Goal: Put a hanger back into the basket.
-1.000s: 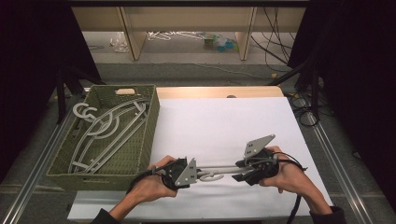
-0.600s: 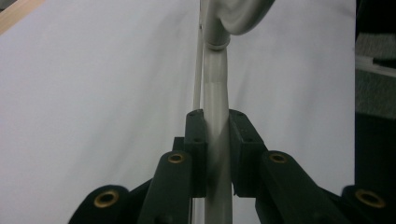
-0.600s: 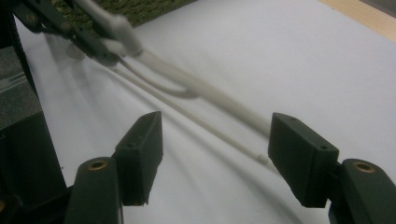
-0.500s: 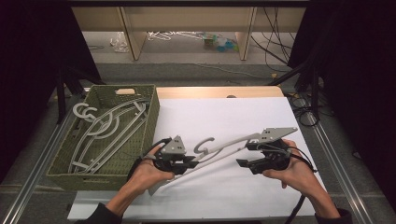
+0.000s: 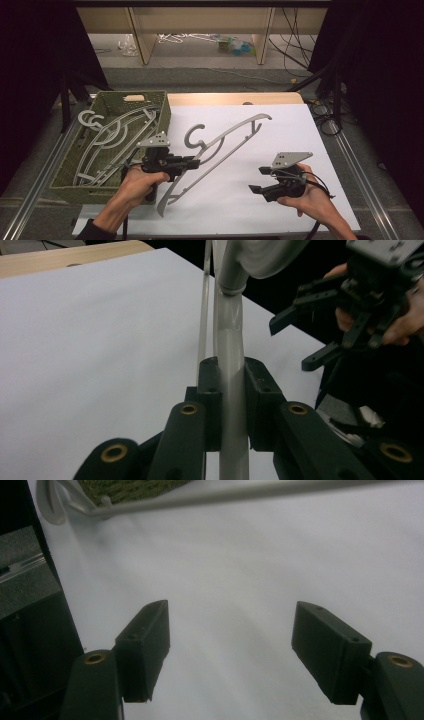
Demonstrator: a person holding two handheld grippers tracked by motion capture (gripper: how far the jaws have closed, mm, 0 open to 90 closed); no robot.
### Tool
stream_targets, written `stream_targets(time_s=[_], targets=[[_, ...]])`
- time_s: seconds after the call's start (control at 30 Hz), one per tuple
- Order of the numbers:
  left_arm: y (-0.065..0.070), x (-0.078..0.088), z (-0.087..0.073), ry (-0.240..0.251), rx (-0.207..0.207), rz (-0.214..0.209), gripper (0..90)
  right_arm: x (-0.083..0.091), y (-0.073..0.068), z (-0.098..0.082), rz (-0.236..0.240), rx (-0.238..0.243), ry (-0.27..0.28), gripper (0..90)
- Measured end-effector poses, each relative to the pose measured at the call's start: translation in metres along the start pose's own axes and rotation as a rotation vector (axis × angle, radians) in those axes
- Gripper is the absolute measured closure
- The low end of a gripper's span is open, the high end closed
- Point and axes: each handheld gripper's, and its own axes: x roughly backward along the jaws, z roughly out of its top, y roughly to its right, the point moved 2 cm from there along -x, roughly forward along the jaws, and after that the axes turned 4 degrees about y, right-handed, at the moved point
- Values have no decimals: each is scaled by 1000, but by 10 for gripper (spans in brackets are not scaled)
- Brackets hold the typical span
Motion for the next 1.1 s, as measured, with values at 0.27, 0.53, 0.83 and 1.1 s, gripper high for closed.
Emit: stream_targets(time_s=[0.27, 0.53, 0.83, 1.1], targets=[[11, 17, 17, 37, 25, -11, 794, -2, -1, -15, 19, -22, -25, 307], [18, 45, 46, 71, 9, 7, 794, -2, -2, -18, 23, -17, -24, 304], [6, 80, 71, 126, 8, 49, 794, -1, 0, -21, 18, -20, -23, 297], [-17, 116, 72, 181, 52, 116, 794, -2, -1, -24, 18, -22, -41, 276]])
